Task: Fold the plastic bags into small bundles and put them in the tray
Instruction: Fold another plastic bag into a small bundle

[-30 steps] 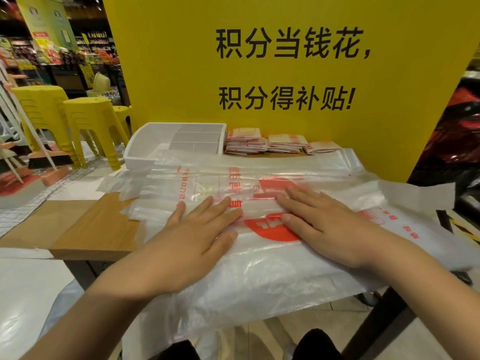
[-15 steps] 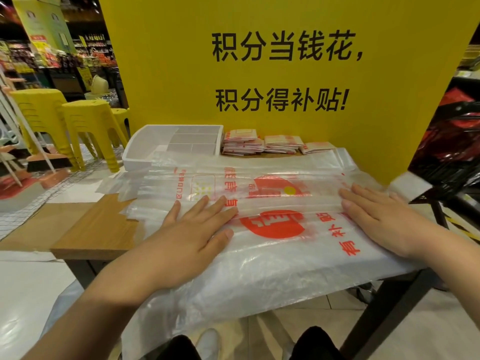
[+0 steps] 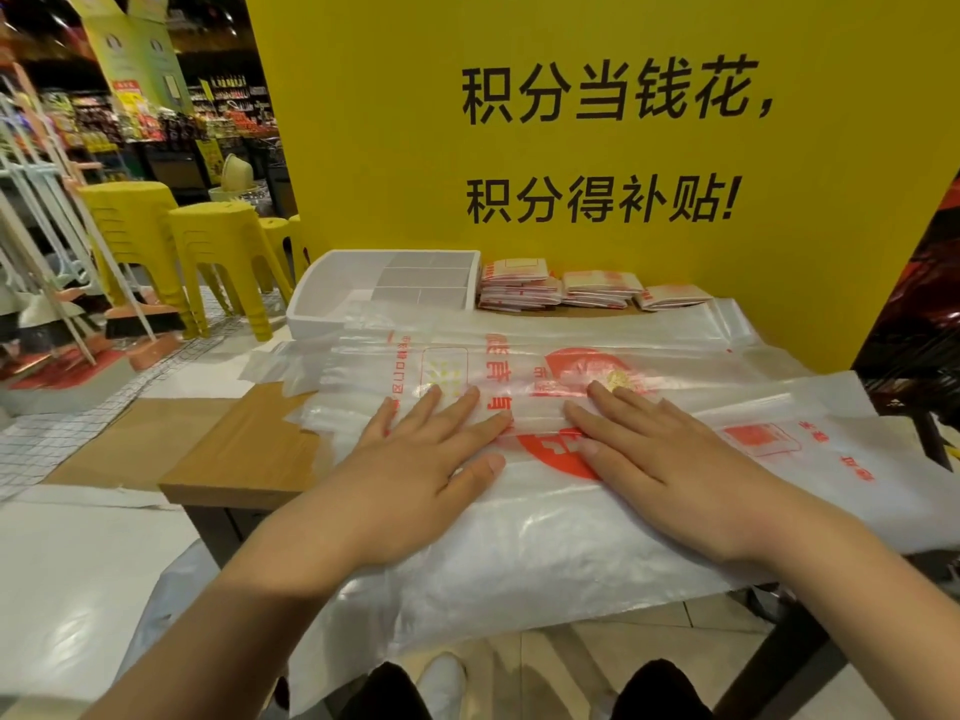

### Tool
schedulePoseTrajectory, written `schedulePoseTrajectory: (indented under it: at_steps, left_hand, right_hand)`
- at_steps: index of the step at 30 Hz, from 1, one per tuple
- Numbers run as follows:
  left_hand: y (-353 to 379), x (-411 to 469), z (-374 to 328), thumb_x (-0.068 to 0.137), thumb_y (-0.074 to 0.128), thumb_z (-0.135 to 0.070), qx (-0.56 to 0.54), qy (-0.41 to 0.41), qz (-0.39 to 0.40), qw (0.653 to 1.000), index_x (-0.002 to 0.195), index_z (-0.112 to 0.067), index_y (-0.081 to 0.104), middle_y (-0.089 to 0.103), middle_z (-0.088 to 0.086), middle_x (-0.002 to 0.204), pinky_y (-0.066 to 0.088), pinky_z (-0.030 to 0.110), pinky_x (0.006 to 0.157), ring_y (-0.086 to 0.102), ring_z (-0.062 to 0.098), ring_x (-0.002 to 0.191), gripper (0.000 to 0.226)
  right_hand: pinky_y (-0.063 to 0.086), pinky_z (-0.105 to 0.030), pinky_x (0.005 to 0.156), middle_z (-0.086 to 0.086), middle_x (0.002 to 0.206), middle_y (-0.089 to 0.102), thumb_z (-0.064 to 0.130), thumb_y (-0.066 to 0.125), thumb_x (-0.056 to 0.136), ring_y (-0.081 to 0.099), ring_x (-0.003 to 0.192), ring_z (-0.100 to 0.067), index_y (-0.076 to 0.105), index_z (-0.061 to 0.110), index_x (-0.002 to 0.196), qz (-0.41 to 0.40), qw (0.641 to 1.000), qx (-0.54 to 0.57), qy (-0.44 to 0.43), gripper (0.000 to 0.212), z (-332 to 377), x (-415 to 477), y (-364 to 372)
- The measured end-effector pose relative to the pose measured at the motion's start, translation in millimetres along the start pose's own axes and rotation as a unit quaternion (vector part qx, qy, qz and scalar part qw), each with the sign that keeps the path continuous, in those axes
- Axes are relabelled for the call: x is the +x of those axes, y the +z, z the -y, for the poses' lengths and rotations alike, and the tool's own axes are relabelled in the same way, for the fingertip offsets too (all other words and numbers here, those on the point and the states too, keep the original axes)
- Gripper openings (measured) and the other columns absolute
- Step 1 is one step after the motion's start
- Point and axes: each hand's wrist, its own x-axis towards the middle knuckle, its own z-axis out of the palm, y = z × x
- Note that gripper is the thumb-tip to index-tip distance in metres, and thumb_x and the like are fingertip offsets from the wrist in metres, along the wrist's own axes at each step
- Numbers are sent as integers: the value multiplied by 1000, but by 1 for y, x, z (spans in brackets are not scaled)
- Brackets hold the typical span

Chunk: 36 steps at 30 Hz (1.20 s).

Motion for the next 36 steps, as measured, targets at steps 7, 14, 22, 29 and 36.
schedulePoseTrajectory:
  at_steps: [7, 14, 22, 29, 36]
  left_hand:
    - [-9, 19, 18, 93, 7, -70, 8, 12, 20, 1000, 148, -61, -5, -21, -28, 159, -21, 42, 119, -26, 2, 146, 57]
    - [-7, 7, 29, 84, 4, -79, -3, -80, 24, 997, 149, -58, -9, -24, -19, 160, -17, 40, 121, -25, 8, 148, 70]
    - [0, 4, 28, 78, 5, -85, -15, -138, -8, 990, 146, -66, -6, -22, -13, 162, -17, 51, 120, -23, 21, 150, 71]
    - [-12, 4, 28, 80, 10, -88, 17, -127, -12, 992, 153, -53, 8, -6, 0, 168, -22, 52, 117, -17, 25, 152, 82]
    - [-24, 5, 15, 99, 33, -59, 72, -31, -94, 992, 149, -35, 35, 42, -13, 148, -16, 52, 120, 34, 8, 141, 55]
  right_hand:
    - [-7, -33, 124, 18, 163, -16, 65, 5, 95, -17, 149, -2, 0, 51, 153, 2, 999, -7, 44, 60, -7, 3, 1]
    - [-10, -26, 121, 22, 161, -17, 68, 3, 91, -17, 147, 4, 1, 55, 151, 9, 998, 15, 57, 62, -30, -9, -7]
    - [-7, -30, 123, 9, 164, -18, 72, 0, 83, -16, 150, -5, -6, 40, 157, 30, 991, -10, 132, 81, -58, -18, -12]
    - [3, -26, 121, 0, 167, -9, 66, 23, 96, -3, 154, -12, 2, 18, 161, -12, 989, -11, 145, 83, -55, -16, -17]
    - [35, -30, 109, 6, 154, 41, 47, 42, 101, 42, 137, -18, 23, 29, 157, -94, 992, -84, 14, 62, -24, -6, -27]
